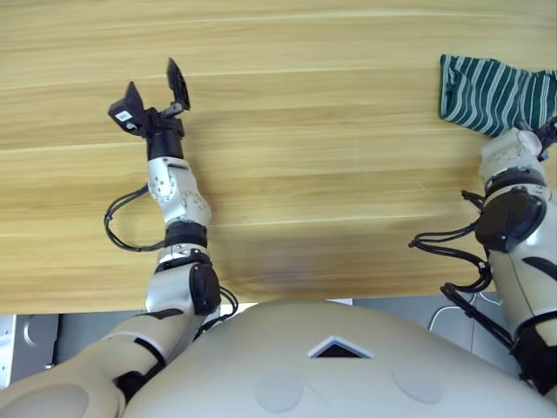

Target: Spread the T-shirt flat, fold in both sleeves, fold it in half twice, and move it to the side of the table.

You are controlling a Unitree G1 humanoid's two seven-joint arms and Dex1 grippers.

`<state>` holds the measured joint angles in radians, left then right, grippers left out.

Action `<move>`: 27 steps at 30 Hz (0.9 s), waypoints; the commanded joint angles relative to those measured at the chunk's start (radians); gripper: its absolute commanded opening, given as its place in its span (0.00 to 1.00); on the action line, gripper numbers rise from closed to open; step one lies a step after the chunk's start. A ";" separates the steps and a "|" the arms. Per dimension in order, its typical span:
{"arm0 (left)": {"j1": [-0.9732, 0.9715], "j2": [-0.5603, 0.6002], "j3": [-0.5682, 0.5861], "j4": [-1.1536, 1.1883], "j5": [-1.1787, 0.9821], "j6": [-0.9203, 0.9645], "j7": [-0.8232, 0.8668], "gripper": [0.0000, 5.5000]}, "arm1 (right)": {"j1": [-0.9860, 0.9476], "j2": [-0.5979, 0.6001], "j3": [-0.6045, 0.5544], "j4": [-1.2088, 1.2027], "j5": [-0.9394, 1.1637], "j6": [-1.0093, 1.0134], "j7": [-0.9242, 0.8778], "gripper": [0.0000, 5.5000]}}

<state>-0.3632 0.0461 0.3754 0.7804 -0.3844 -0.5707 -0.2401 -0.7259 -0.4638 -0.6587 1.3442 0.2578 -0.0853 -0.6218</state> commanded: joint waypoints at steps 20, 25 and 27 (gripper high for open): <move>0.077 0.058 0.010 -0.045 0.032 -0.079 -0.029 0.98 | -0.273 0.474 0.354 -0.013 -0.243 -0.308 0.320 0.44; 0.057 0.017 -0.018 0.043 0.062 -0.057 -0.001 0.98 | -0.114 0.647 0.511 0.021 -0.356 -0.183 0.529 0.44; 0.067 0.010 -0.084 0.117 0.174 -0.115 0.036 0.98 | -0.060 0.644 0.558 0.007 -0.391 -0.213 0.537 0.44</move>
<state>-0.2930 0.0713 0.3526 0.8387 -0.3050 -0.6468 -0.2329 -0.8438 0.1227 -0.1400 1.3562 -0.1015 -0.2858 -0.0943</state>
